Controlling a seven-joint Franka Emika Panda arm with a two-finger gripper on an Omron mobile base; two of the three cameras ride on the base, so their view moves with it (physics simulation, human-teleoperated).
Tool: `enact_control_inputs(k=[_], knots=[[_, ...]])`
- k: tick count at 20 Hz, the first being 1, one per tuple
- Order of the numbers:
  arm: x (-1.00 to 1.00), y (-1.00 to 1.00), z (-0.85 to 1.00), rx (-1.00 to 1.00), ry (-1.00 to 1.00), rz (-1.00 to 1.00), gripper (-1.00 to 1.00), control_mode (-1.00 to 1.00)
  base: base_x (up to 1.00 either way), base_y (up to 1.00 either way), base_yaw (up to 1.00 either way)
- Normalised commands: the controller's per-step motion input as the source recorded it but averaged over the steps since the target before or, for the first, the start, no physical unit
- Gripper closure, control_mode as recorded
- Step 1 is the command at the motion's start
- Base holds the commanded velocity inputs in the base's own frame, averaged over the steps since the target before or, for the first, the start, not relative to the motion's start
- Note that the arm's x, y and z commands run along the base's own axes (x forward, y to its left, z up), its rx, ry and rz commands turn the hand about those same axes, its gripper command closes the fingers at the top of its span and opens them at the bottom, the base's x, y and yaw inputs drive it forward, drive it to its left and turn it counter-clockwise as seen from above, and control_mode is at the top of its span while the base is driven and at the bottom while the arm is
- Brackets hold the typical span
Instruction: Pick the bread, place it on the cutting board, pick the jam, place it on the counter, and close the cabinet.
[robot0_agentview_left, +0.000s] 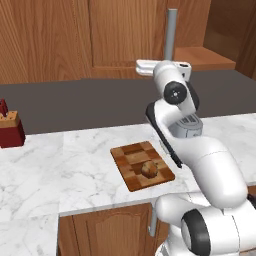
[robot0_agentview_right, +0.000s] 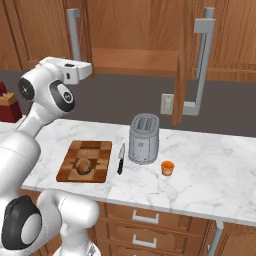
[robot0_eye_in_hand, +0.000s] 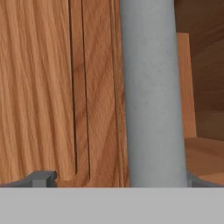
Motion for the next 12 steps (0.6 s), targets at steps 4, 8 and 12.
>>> enact_control_inputs(k=[4, 8, 12], knots=[[0.17, -0.17, 0.00, 0.00, 0.00, 0.09, -1.00, -1.00, 0.00, 0.00, 0.00], [0.15, -0.27, -0.07, 0.00, -0.03, 0.09, -1.00, -1.00, 0.00, 0.00, 0.00], [0.16, -0.28, -0.07, 0.00, -0.05, 0.08, -1.00, -1.00, 0.00, 0.00, 0.00]])
